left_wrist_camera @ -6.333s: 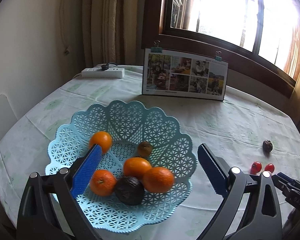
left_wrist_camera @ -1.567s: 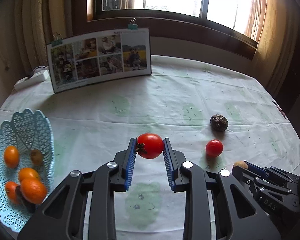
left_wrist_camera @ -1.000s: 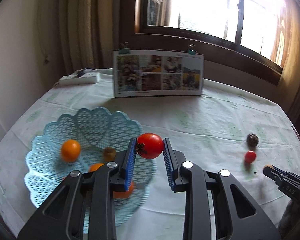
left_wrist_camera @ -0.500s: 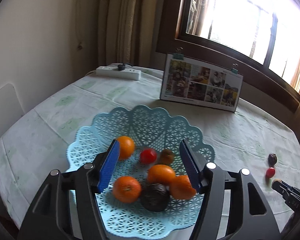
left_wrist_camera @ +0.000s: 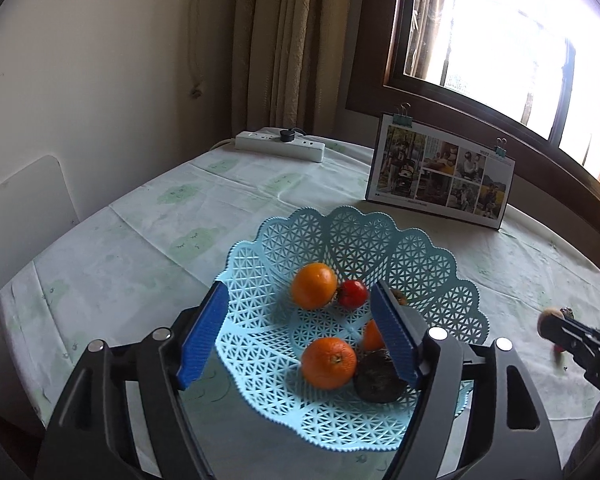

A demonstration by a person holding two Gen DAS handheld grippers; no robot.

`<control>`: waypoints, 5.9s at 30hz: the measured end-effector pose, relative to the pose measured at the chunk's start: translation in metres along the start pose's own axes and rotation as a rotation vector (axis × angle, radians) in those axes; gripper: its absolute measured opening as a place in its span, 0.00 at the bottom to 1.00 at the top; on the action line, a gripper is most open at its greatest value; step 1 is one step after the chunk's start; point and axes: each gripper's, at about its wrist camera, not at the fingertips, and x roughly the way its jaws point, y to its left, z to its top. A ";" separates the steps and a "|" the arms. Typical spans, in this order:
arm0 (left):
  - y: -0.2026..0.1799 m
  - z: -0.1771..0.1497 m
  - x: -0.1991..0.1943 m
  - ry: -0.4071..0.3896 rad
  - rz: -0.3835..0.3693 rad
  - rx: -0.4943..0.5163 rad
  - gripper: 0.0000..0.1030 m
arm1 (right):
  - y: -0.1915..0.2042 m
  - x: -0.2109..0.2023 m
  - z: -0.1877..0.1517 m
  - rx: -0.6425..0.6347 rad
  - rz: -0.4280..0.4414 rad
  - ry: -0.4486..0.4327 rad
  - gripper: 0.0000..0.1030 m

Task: Organize fruits
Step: 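Carry the brown fruit into the blue basket and open the right gripper, then grasp the dark wrinkled avocado with the right gripper, then grasp the last red tomato with the left gripper and lift it while the right holds the avocado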

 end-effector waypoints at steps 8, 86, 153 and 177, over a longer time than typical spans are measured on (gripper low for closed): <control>0.009 -0.005 -0.002 0.006 0.000 0.003 0.75 | 0.038 0.031 0.016 -0.060 0.039 0.013 0.26; -0.166 -0.025 -0.014 0.037 -0.183 0.304 0.97 | -0.222 0.017 -0.005 0.246 -0.443 0.079 0.59; -0.322 -0.066 0.036 0.233 -0.466 0.521 0.28 | -0.252 -0.056 -0.039 0.330 -0.391 -0.024 0.41; -0.337 -0.079 0.053 0.306 -0.500 0.508 0.28 | -0.251 -0.059 -0.040 0.329 -0.379 -0.033 0.41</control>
